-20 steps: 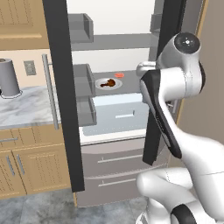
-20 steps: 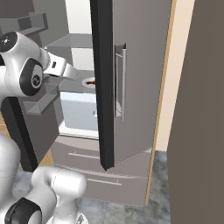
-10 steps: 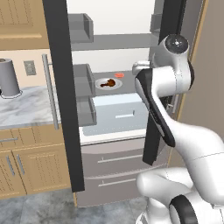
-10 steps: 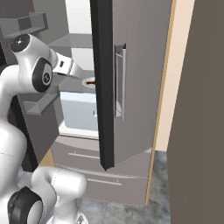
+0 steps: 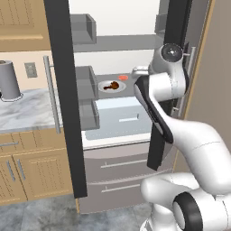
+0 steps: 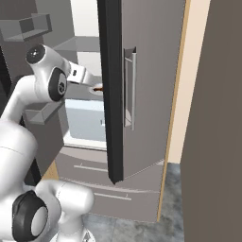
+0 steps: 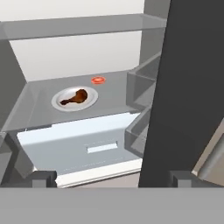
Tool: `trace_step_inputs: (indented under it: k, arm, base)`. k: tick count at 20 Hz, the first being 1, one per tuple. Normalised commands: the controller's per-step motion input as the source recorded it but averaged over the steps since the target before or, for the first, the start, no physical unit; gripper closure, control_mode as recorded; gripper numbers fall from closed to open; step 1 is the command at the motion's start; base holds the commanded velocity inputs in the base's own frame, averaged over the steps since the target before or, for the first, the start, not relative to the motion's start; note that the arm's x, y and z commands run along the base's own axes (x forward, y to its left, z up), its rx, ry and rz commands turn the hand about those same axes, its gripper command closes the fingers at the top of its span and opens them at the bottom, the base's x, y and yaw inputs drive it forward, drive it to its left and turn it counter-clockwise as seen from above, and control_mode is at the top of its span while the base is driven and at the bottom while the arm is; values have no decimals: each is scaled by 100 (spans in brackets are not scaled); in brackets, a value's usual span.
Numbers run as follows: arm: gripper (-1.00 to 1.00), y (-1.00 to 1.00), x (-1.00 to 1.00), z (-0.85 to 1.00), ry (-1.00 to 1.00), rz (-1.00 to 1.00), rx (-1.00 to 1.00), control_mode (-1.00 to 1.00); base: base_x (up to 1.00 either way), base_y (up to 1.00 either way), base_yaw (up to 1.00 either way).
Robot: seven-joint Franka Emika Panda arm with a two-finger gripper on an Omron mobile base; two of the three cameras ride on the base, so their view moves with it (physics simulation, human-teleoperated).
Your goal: Retrieve the chicken drumstick from the fridge and place it on the saucepan with marinade on the stove.
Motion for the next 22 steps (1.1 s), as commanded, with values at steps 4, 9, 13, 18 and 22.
trace_step_inputs:
  k: [4, 9, 13, 18, 22]
  arm:
    - [-100, 0, 60, -3, 0, 0, 0, -100]
    - [-100, -2, 61, 0, 0, -3, 0, -100]
    - [-100, -8, 43, 0, 0, -10, 0, -100]
    - [-100, -9, 31, -5, 0, -13, -5, -100]
    - [-100, -19, 24, -7, 0, -15, -6, -100]
  base:
    - [0, 0, 0]
    - [0, 0, 0]
    - [0, 0, 0]
    - [0, 0, 0]
    - [0, 0, 0]
